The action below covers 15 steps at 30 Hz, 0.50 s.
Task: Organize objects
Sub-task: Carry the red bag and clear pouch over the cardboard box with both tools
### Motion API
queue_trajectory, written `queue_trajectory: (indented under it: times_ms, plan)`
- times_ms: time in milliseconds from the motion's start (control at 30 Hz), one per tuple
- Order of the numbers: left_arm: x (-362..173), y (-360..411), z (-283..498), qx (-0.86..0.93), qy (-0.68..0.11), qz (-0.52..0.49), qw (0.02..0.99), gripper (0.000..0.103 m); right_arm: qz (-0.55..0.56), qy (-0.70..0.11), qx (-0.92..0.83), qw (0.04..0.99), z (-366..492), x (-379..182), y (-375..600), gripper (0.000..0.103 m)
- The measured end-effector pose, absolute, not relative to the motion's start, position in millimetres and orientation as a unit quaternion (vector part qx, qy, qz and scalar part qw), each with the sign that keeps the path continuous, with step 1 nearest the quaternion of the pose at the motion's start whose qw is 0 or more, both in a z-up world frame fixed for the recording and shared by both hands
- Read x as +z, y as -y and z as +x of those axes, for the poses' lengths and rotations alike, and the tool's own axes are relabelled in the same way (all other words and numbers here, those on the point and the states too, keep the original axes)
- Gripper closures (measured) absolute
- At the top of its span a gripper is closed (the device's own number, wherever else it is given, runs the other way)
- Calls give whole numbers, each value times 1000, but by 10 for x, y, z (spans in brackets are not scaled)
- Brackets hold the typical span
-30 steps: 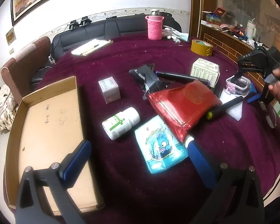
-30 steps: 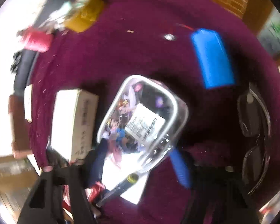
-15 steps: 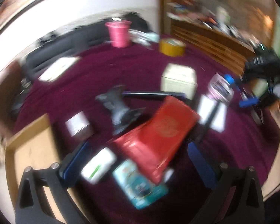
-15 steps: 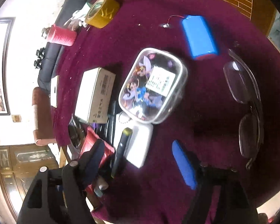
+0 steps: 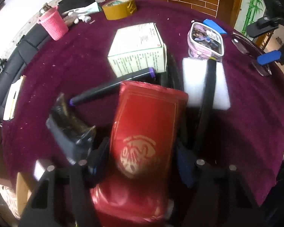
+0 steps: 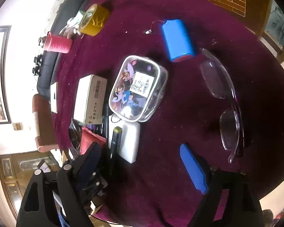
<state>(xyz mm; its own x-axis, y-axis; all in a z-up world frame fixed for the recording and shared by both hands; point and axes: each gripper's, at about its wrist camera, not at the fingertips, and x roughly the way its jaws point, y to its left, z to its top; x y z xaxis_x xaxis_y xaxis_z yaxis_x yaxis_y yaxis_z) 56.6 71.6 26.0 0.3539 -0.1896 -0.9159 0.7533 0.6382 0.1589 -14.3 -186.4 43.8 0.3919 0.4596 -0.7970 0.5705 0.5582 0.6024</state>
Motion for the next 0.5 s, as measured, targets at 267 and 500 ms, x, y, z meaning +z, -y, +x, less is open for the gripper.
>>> queue_trajectory:
  times_ms: [267, 500]
  plan:
    - [276, -837, 585, -247, -502, 182, 809, 51, 463, -553, -64, 690, 102, 466, 1885, 12]
    - [420, -1134, 258, -233, -487, 131, 831, 51, 439, -574, -112, 682, 462, 337, 1819, 12]
